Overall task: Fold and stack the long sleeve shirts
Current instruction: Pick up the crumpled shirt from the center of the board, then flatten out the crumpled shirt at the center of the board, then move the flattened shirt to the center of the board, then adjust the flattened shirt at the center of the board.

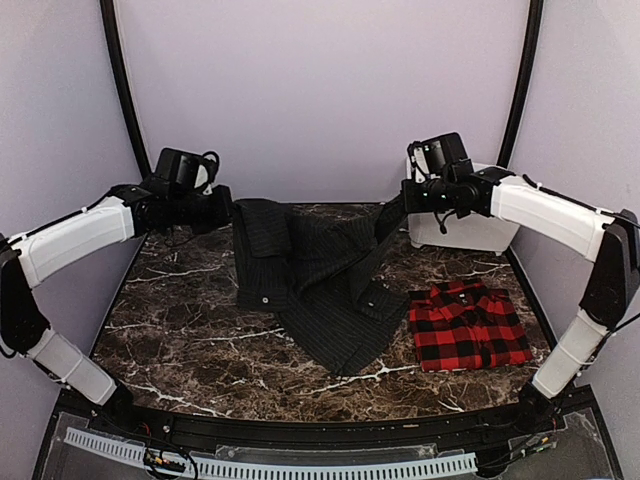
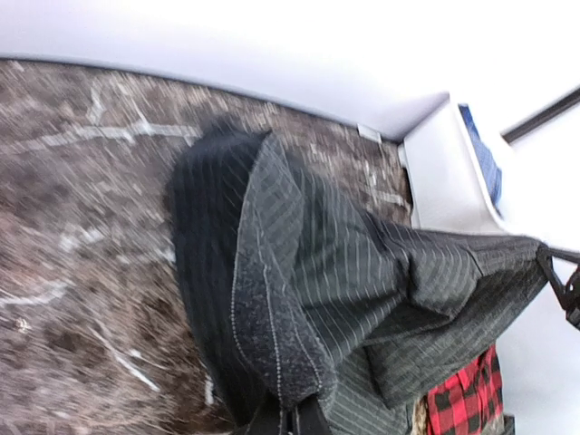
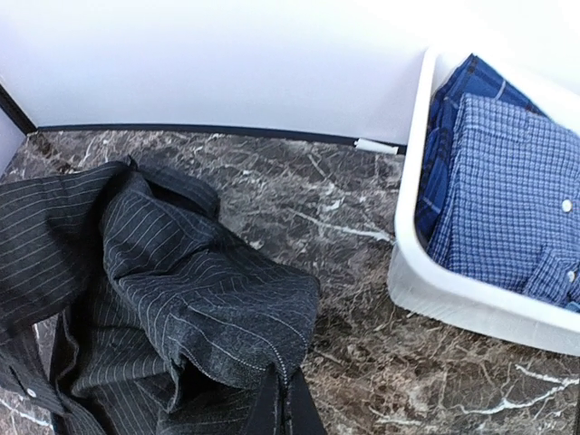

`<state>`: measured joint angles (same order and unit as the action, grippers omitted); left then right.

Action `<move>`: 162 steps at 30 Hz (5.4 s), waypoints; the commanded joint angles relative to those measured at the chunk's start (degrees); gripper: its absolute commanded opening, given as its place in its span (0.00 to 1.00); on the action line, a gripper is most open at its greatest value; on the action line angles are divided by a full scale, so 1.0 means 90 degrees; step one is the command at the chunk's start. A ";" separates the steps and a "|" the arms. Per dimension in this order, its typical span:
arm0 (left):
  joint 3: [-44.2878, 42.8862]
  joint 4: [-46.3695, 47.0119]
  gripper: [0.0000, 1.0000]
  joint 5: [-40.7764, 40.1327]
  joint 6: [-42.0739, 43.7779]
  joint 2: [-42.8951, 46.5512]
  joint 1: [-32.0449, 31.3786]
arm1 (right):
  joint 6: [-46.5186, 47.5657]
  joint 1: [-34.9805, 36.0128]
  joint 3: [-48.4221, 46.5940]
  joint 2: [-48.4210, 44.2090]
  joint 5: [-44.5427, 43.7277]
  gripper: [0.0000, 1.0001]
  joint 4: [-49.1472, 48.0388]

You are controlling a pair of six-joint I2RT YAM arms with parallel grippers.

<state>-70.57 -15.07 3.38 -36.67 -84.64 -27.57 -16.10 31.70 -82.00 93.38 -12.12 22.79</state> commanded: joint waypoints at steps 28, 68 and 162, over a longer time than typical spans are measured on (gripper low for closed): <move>-0.5700 -0.1510 0.00 -0.2102 0.2876 0.1716 0.1325 | 0.2268 -0.0290 -0.1566 -0.2937 0.0013 0.00 -0.2461; -0.0683 -0.0919 0.12 0.0682 0.0885 -0.1082 0.4065 | -0.0236 -0.1041 0.1606 -0.0014 0.1379 0.00 -0.1042; -0.4018 -0.0732 0.55 0.0685 0.1698 -0.4963 0.0683 | -0.0130 -0.0218 -0.3018 0.4407 0.1898 0.57 -0.0303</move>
<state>-104.71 -22.09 5.08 -22.39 -128.09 -21.17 -17.17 30.20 -107.46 130.89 2.44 22.83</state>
